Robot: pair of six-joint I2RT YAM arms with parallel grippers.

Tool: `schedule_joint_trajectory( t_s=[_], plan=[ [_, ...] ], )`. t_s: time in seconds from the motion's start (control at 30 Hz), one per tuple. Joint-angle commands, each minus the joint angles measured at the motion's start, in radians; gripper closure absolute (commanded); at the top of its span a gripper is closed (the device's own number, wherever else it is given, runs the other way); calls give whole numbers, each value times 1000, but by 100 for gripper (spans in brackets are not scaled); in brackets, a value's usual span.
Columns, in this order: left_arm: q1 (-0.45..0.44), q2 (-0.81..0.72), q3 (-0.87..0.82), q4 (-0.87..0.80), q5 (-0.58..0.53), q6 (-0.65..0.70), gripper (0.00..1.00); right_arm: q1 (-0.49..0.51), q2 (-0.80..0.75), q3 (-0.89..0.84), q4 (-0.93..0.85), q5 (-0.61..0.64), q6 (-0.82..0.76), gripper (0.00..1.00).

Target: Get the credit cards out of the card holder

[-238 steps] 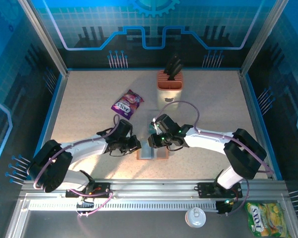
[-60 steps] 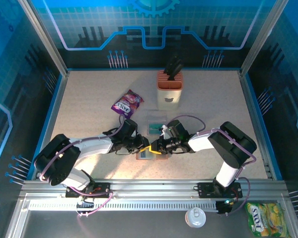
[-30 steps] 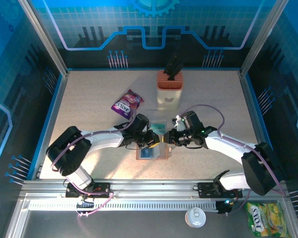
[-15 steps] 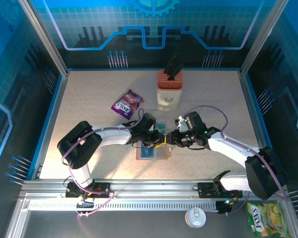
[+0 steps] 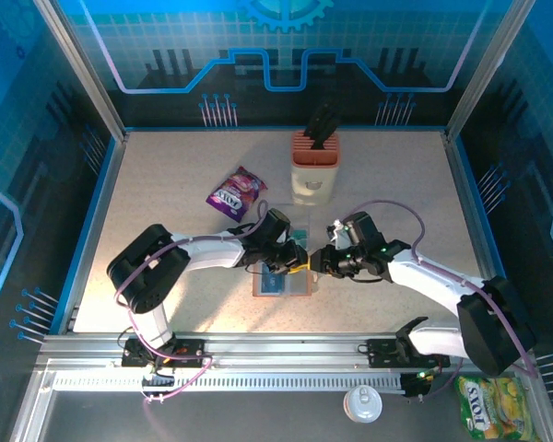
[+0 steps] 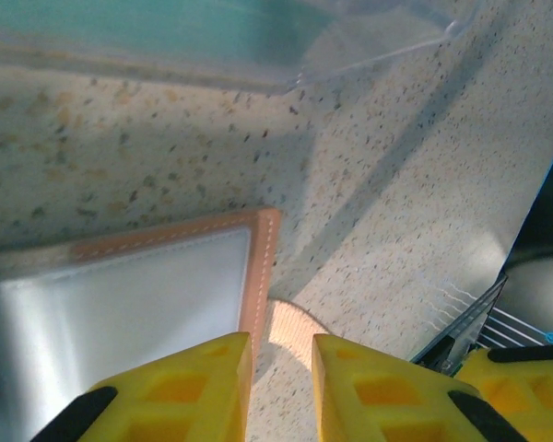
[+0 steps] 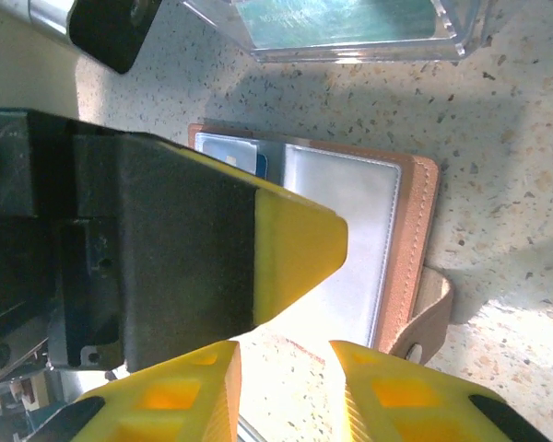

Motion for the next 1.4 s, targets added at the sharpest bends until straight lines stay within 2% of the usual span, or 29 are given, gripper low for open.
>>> schedule_joint_trajectory(
  t_s=[0.0,0.3,0.8,1.0,1.37],
  plan=[
    [8,-57,-42,9,13,10,75,36,37,17,16,13,23,69],
    [66,-152,-158,41,18,15,75,126,121,94,15,59,43,69],
    [179,-326,-310,-12,28,62,76,233,324,219,49,84,70,69],
    [194,-335,-338,-13,26,68,76,240,376,246,60,75,69,70],
    [195,-301,-313,-87,-10,127,87,240,430,270,74,53,62,70]
  ],
)
